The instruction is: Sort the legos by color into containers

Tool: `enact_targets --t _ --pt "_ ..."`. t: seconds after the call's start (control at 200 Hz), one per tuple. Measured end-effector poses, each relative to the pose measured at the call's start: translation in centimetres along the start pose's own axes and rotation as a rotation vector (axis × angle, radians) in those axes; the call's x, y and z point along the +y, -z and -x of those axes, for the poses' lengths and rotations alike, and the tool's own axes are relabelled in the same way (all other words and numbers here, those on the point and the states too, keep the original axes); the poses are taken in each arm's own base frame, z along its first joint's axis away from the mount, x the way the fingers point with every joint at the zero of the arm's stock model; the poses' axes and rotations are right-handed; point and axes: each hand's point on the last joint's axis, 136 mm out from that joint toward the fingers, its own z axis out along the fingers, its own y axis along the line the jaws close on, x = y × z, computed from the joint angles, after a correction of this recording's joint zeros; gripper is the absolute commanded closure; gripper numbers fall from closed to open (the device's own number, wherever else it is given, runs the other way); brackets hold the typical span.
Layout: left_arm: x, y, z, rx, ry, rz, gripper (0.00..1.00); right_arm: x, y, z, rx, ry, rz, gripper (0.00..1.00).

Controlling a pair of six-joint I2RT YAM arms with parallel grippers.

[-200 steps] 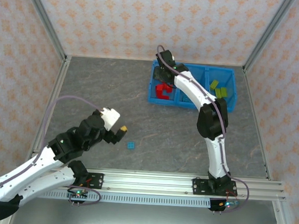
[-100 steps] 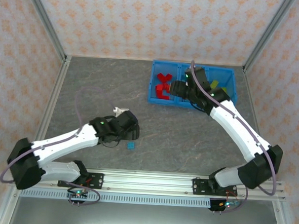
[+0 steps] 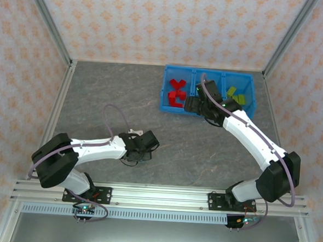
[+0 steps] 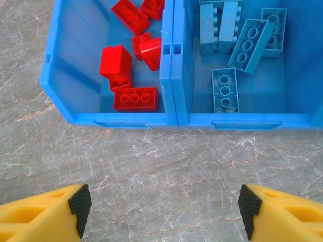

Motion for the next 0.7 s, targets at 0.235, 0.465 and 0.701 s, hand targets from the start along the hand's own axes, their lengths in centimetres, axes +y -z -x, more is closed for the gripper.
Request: enact_targets --t 0.235,0.465,0.701 --pt "-0.2 -0.9 -0.2 0.012 -0.003 0.013 0.72 1.7 0.0 -1.1 0.093 0.039 0.084 0.21" --pt "-0.3 -0.7 -0.1 0.011 -0.018 0.009 0.84 4.1 2.0 -6.3 0.35 0.086 0.279 0.21" --pt "-8.0 3.2 4.4 -0.077 -0.137 -0.163 0.86 2.9 5.5 -6.2 0.301 0.079 0.272 0.19"
